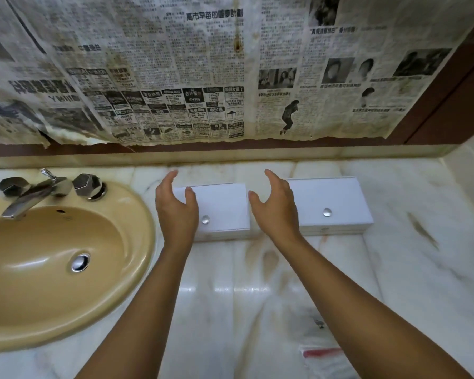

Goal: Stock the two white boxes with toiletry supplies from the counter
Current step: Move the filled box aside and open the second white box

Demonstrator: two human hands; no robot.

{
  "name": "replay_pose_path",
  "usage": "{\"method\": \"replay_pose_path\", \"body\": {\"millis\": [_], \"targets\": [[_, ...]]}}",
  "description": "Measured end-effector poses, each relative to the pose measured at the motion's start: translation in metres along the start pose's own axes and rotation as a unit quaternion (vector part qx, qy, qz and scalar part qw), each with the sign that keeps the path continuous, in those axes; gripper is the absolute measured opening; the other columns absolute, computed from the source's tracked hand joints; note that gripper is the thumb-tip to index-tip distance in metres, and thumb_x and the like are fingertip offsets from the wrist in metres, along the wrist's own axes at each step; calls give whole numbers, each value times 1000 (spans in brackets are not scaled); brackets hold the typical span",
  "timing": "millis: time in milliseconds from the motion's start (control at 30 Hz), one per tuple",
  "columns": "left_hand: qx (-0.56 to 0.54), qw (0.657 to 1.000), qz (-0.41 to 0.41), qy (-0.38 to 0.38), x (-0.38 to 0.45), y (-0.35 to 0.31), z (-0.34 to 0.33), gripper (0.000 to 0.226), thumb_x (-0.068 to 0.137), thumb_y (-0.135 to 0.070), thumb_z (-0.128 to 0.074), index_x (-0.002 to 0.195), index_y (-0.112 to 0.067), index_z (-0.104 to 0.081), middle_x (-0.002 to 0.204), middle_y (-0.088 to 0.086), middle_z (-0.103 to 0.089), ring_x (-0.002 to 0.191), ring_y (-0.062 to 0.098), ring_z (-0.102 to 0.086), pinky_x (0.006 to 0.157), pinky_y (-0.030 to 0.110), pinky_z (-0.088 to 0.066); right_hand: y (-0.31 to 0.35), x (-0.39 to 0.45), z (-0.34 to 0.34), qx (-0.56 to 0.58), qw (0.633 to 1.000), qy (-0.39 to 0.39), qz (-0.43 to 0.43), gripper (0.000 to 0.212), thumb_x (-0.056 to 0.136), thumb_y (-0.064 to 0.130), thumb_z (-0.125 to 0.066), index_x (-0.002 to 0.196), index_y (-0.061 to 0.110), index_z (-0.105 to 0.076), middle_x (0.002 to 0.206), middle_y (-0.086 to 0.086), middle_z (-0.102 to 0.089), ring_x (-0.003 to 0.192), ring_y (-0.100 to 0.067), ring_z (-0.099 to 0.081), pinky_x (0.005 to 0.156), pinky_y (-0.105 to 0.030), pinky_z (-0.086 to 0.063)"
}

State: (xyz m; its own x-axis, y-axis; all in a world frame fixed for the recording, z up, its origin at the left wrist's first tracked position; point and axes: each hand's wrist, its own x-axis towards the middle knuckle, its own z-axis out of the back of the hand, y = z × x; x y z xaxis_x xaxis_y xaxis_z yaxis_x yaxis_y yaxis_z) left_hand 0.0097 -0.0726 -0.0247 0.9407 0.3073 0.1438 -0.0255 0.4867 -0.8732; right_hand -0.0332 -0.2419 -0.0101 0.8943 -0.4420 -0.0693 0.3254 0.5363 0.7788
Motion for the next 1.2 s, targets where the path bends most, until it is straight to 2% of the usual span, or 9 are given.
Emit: {"method": "replay_pose_path", "body": {"millis": [133,267,367,533,633,867,1000,1133,1200], "targets": [[-24,993,-53,100,-35,-49,-41,38,94,-15,-55,131,-24,-54,134,-3,-53,121,14,-50,99,36,-45,-32,11,49,13,995,-101,10,53,92,27,-57,141,22,-41,142,1,-42,131,-18,-36,95,-33,-40],[9,965,32,261,-65,-80,-81,41,95,-25,-57,135,-29,-49,139,2,-51,116,17,-54,91,26,-40,-74,25,86,-27,988,-149,-35,55,90,28,-59,141,18,-42,144,-9,-41,134,-25,-33,105,-40,-37],[43,944,79,316,-76,-89,-100,47,96,-29,-55,141,-29,-42,129,2,-51,103,15,-51,87,27,-40,-101,31,100,-74,985,-128,-84,60,89,33,-59,143,16,-38,145,-14,-39,135,-30,-32,110,-44,-32],[40,930,151,332,-80,-86,-117,45,95,-32,-55,138,-30,-43,122,8,-59,89,17,-54,90,36,-50,-124,31,103,-40,988,-62,-133,63,90,34,-58,146,18,-33,146,-12,-39,131,-31,-39,104,-43,-37],[35,929,152,336,-83,-86,-121,42,95,-30,-55,136,-29,-45,112,11,-62,81,16,-54,80,31,-48,-125,32,105,-31,989,-57,-135,62,91,34,-57,146,17,-33,145,-12,-39,130,-30,-41,104,-43,-38],[29,937,113,329,-91,-93,-117,39,96,-29,-53,135,-30,-47,124,9,-60,94,19,-59,77,28,-45,-114,20,116,-25,987,-79,-135,59,91,35,-57,144,17,-37,140,-14,-44,127,-32,-43,102,-43,-37],[33,942,79,326,-100,-107,-88,39,97,-30,-52,135,-32,-47,118,-2,-54,85,5,-54,63,23,-43,-94,-4,130,-13,988,-95,-118,60,91,37,-57,144,20,-37,140,-11,-43,128,-30,-41,104,-43,-36],[26,946,56,319,-117,-105,-34,38,96,-31,-53,133,-36,-49,129,-7,-48,93,3,-48,76,27,-44,-66,-47,133,-3,992,-91,-88,60,90,39,-57,144,24,-37,141,-7,-43,130,-26,-39,107,-42,-35],[23,949,54,310,-125,-98,-3,36,95,-33,-54,131,-38,-50,131,-8,-47,93,1,-49,71,26,-44,-54,-72,128,-5,994,-77,-76,60,90,41,-58,144,25,-37,141,-6,-43,130,-25,-39,107,-42,-35]]}}
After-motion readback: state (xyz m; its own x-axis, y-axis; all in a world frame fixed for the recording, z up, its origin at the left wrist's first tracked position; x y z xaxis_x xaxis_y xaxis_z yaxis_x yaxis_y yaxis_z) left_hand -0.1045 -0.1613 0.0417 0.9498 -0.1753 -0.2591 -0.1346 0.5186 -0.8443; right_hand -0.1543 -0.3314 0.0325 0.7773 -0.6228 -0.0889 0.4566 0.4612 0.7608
